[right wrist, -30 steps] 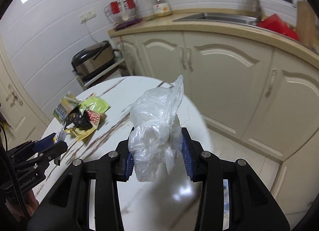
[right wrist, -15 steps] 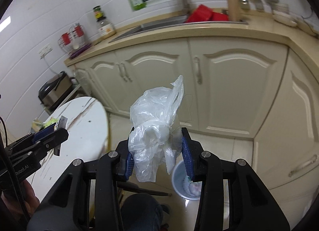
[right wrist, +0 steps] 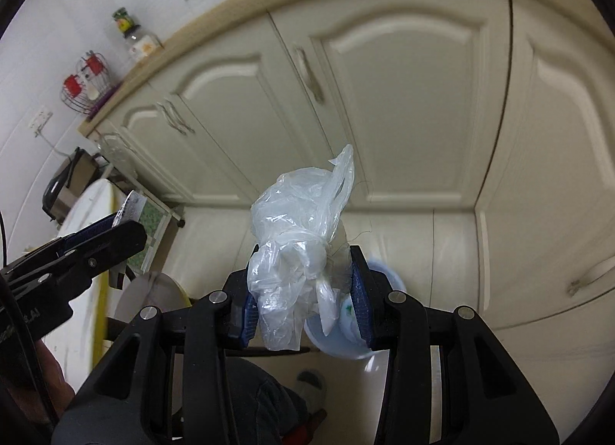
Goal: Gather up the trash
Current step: 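Carry the plastic bag and snack packet with both tools over the blue bin, then open both tools to drop the bag and packet into the bin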
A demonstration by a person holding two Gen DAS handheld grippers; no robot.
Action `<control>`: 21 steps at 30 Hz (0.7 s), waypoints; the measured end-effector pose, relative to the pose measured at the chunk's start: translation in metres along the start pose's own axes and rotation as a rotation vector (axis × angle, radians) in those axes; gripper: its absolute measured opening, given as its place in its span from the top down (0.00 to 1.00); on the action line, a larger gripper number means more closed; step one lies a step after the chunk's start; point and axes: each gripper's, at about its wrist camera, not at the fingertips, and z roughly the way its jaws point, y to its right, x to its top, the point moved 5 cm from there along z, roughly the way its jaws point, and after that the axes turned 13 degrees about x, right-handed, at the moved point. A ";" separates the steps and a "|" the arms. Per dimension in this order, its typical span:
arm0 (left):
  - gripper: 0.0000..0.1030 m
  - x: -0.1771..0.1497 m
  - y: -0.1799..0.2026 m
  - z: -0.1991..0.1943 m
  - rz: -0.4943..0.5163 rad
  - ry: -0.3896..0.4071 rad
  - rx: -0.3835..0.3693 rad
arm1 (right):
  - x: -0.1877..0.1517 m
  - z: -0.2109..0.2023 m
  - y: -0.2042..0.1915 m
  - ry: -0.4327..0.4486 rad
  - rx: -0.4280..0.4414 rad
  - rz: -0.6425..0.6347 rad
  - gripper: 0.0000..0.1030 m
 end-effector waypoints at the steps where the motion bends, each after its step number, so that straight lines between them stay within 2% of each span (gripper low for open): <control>1: 0.71 0.002 0.004 0.013 0.007 -0.028 -0.003 | -0.003 0.009 0.007 -0.018 0.000 0.014 0.63; 10: 0.70 0.024 0.024 0.110 0.021 -0.193 0.012 | -0.026 0.076 0.058 -0.146 0.000 0.122 0.63; 14: 0.65 0.031 0.029 0.142 0.010 -0.242 0.027 | -0.033 0.095 0.073 -0.179 0.000 0.153 0.63; 15: 0.61 0.033 0.030 0.147 0.010 -0.249 0.035 | -0.034 0.098 0.076 -0.184 0.001 0.159 0.62; 16: 0.52 0.035 0.030 0.152 0.008 -0.257 0.051 | -0.035 0.101 0.078 -0.189 0.000 0.162 0.62; 18: 0.48 0.038 0.029 0.160 0.000 -0.256 0.076 | -0.036 0.106 0.081 -0.199 -0.007 0.168 0.60; 20: 0.37 0.042 0.028 0.167 -0.002 -0.262 0.110 | -0.035 0.111 0.085 -0.207 -0.015 0.175 0.59; 21: 0.35 0.044 0.028 0.170 -0.005 -0.259 0.118 | -0.035 0.114 0.087 -0.211 -0.018 0.177 0.58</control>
